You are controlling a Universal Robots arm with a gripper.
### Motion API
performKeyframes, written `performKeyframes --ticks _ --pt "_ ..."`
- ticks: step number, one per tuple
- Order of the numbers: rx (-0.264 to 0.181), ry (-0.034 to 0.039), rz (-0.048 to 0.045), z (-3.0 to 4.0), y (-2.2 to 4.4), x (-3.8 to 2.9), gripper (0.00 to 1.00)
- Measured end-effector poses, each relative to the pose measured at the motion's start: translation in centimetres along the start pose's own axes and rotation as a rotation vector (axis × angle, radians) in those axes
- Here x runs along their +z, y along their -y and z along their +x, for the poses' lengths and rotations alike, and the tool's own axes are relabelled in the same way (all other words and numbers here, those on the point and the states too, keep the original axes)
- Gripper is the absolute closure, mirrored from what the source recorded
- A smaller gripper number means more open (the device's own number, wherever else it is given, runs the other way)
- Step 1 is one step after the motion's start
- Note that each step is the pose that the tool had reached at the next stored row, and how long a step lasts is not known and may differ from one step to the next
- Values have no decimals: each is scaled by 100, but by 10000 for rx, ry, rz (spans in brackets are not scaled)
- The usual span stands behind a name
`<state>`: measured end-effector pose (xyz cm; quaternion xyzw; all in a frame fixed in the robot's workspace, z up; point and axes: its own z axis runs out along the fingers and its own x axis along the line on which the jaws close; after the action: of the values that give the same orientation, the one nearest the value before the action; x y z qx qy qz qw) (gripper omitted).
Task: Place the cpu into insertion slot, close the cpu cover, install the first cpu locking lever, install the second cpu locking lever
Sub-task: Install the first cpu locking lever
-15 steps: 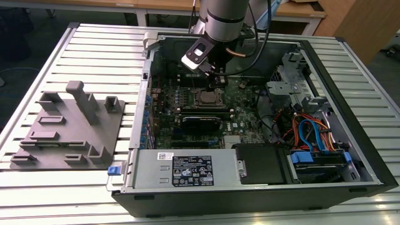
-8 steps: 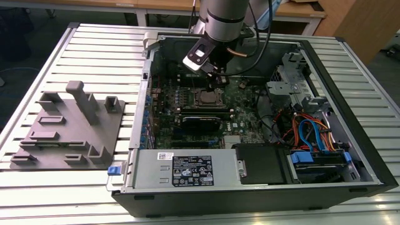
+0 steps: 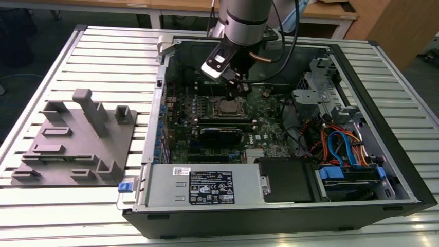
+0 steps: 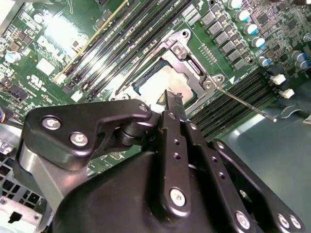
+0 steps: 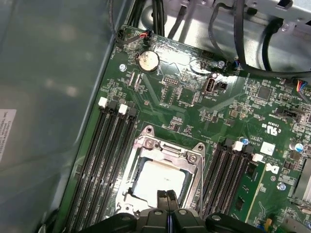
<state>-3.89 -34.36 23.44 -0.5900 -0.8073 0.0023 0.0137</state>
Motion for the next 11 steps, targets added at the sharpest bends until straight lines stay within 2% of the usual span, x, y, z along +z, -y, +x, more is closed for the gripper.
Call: performKeyframes --ticks 4,5,11 --pt "-23 2 -6 4 10 -84 90" --pt "-61 2 -7 4 11 -88 90" --pt "-1096 22 14 4 12 -88 90"
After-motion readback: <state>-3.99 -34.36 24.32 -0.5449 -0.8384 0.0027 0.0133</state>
